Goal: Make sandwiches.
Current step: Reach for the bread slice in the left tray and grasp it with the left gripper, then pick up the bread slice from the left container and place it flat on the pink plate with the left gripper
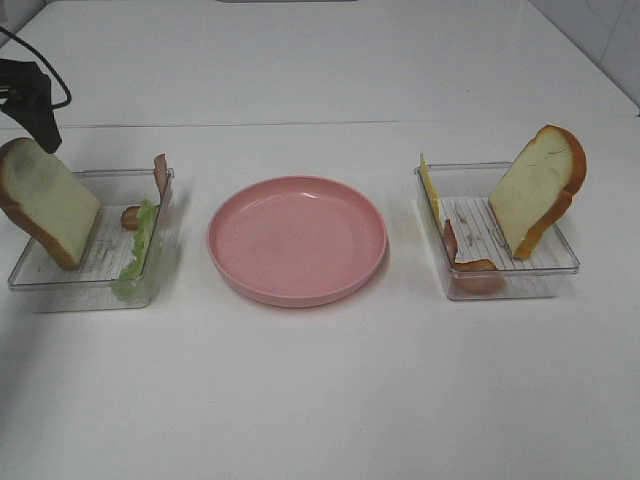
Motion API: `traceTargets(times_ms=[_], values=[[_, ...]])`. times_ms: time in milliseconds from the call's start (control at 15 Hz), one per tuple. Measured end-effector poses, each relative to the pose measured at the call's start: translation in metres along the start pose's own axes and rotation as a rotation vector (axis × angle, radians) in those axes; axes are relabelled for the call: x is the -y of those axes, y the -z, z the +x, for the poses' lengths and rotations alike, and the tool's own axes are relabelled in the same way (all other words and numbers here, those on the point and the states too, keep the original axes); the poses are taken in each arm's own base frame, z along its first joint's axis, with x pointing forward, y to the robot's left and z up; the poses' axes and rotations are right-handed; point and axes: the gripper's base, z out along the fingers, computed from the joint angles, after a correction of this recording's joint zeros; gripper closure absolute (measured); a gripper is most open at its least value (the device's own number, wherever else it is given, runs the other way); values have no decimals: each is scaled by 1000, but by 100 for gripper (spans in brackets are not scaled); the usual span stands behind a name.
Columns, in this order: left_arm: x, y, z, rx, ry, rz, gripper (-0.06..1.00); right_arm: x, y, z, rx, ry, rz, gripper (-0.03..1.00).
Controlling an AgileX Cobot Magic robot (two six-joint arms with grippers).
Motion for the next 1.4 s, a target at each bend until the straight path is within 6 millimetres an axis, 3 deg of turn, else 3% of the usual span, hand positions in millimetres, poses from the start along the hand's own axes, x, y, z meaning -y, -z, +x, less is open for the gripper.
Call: traceTargets(times_ms=[200,400,600,733,933,1333,1400], values=[[0,-30,-2,-51,15,75,-4,0,0,0,0,0,0,12],[-1,-47,-2,-83,22,105,-3,0,0,0,0,0,0,12],[-2,-51,-2,-89,13,108,18,0,0,0,0,0,0,12],[-3,-51,-2,-92,7,97,44,0,0,0,0,0,0,12],[-4,-51,-1,-97,0,80,74,0,0,0,0,0,0,12],[-4,-51,-1,-98,17,79,74,0,0,0,0,0,0,12],[-2,-36,-2,-66,16,68,74,0,0,0,0,0,0,12]])
